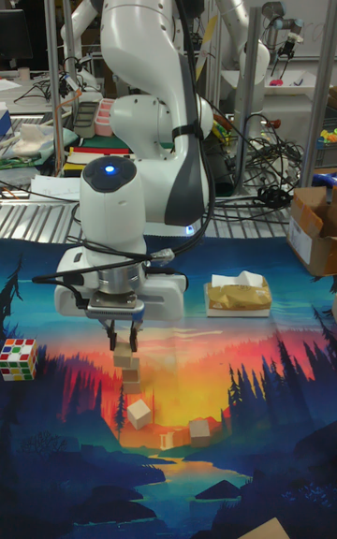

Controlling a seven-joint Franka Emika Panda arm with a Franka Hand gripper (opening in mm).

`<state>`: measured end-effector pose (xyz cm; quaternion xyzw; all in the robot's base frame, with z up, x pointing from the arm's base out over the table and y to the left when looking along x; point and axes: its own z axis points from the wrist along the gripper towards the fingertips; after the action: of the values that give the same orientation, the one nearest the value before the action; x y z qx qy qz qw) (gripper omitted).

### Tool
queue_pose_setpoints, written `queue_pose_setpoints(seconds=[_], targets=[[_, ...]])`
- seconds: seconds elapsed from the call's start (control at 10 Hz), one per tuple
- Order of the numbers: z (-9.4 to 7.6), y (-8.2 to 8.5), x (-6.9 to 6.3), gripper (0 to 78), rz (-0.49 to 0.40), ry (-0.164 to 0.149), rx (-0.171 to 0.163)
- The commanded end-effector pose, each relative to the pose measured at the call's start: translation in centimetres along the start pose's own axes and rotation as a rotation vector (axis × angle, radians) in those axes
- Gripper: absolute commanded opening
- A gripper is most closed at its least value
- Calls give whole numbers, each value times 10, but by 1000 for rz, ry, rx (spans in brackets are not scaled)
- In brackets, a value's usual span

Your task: Stack the blocks in a vertical line of five

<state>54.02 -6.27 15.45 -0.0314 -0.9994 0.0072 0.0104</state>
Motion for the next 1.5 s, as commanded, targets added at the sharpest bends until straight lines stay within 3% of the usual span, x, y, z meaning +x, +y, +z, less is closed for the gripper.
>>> queue_pose_setpoints(seconds=[0.1, 1.5], targets=[[4, 4, -1, 14, -3, -5, -8], [12, 14, 10, 14, 14, -3, -23]])
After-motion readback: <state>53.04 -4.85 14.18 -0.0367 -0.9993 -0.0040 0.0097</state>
